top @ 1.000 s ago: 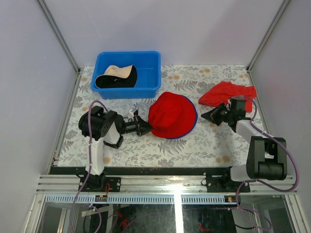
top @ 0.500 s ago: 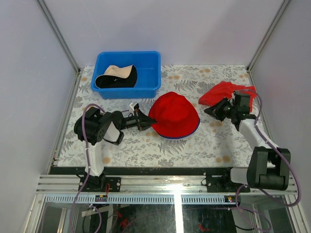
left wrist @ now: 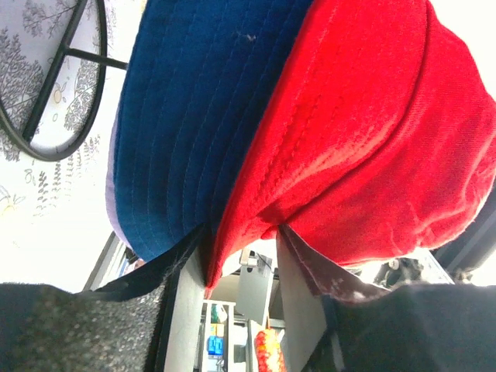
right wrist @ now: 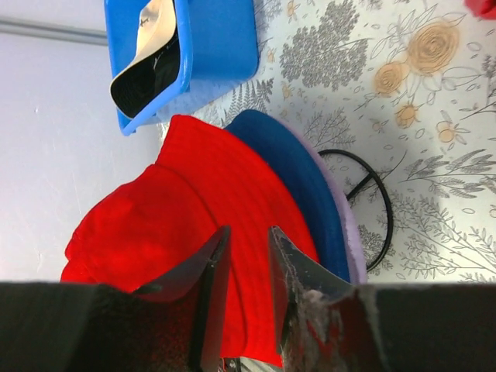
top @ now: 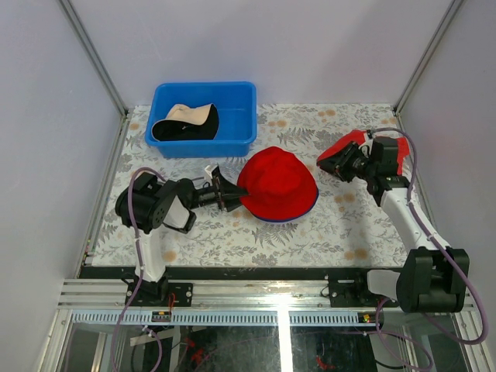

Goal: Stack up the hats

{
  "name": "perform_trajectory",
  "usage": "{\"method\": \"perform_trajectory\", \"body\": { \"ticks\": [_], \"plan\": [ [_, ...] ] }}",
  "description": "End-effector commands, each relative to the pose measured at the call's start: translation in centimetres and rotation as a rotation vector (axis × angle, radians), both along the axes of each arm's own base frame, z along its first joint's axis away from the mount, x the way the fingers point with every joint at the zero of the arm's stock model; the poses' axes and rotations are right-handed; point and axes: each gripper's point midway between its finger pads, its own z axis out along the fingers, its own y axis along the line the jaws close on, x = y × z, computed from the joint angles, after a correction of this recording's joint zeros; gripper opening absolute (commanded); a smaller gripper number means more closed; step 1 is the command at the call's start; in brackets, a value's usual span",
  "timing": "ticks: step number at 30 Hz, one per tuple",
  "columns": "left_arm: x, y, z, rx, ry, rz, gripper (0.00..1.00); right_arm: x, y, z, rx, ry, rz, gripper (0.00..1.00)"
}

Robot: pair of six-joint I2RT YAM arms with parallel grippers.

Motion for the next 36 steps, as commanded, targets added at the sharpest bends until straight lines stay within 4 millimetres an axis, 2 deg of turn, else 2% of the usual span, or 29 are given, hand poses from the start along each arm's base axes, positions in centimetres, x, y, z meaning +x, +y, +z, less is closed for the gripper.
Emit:
{"method": "perform_trajectory", "body": {
  "ticks": [1,7,10,16,22,26,29,36],
  "plan": [
    [-0.2,1.6,1.0,-0.005,-0.076,0.045,0.4,-0.3,1.7,2.2,0.026,-0.048,0.05,0.35],
    [0.1,4.4,-0.8,0.03,-0.036,0.115,0.41,-0.6,2.8,2.5,0.02,-0.048,0.078,0.36],
    [0.7,5.8,-0.9,0.033,-0.033,0.152,0.4,-0.9,3.6,2.6,0.01,-0.038,0.102,0.36],
    [3.5,8.2,1.5,0.053,-0.09,0.222,0.37,-2.3,4.1,1.6,-0.014,0.013,0.116,0.35],
    [8.3,8.4,3.9,0.278,-0.196,0.225,0.32,-5.1,3.5,1.0,-0.062,0.056,0.115,0.3],
    [9.7,7.6,3.9,0.342,-0.185,0.18,0.32,-6.4,3.8,0.3,-0.047,0.081,0.116,0.3],
    [10.3,6.4,2.8,0.325,-0.155,0.144,0.31,-7.0,4.4,-0.3,-0.051,0.097,0.131,0.3],
    [10.5,2.6,1.5,0.28,-0.139,0.079,0.31,-7.0,5.7,-2.0,-0.076,0.125,0.139,0.29]
  ]
}}
